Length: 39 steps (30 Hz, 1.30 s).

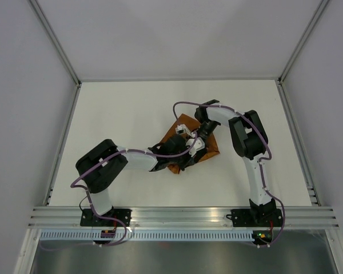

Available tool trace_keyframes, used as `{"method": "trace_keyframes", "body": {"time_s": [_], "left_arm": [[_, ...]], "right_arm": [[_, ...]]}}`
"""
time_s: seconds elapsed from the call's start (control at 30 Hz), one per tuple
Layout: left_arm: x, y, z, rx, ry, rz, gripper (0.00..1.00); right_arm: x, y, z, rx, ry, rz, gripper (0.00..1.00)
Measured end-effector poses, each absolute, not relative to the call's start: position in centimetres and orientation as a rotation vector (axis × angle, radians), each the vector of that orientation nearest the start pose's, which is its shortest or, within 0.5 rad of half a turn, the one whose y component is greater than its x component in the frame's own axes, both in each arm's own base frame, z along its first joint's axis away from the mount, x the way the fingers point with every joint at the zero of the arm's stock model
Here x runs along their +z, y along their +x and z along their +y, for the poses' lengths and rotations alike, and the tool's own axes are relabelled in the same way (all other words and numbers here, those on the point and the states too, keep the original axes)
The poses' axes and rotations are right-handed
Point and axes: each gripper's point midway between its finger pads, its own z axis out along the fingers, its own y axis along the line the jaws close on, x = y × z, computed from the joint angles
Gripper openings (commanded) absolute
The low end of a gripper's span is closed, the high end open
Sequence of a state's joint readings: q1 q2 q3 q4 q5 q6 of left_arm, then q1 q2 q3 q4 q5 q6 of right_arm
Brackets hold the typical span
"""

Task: Fold the napkin, place the utensils inside, and roll it up
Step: Roll the napkin at the center of the board.

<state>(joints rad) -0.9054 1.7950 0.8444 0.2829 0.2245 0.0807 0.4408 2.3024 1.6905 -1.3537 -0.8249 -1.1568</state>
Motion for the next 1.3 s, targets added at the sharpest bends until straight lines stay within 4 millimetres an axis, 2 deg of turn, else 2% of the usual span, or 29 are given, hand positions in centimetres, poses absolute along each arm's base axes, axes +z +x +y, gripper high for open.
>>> {"method": "trace_keyframes", "body": {"time_s": [0.23, 0.43, 0.57, 0.77, 0.93, 1.2, 1.3], "left_arm": [[2.2, 24.4, -36.3, -0.812, 1.163, 2.008, 0.02], [2.2, 24.5, -36.0, -0.924, 1.117, 2.051, 0.02], [2.1, 24.7, -36.0, -1.022, 1.084, 2.092, 0.02], [2.0, 25.3, -36.7, -1.170, 1.038, 2.179, 0.02], [2.0, 25.3, -37.3, -1.286, 0.998, 2.248, 0.02], [1.8, 24.5, -37.2, -1.472, 0.913, 2.355, 0.02], [1.7, 24.1, -37.1, -1.542, 0.883, 2.389, 0.02]], "right_arm": [[3.4, 27.7, 22.6, 1.211, -1.779, 2.151, 0.45], [6.8, 32.1, 21.2, 0.983, -1.567, 2.086, 0.45], [7.7, 34.1, 19.6, 0.856, -1.462, 2.047, 0.46], [7.3, 32.2, 17.7, 0.700, -1.440, 2.003, 0.48], [7.1, 31.0, 17.3, 0.552, -1.486, 1.896, 0.49], [3.5, 24.3, 19.1, 0.399, -1.742, 1.665, 0.51], [2.6, 23.4, 19.1, 0.349, -1.787, 1.605, 0.51]]}}
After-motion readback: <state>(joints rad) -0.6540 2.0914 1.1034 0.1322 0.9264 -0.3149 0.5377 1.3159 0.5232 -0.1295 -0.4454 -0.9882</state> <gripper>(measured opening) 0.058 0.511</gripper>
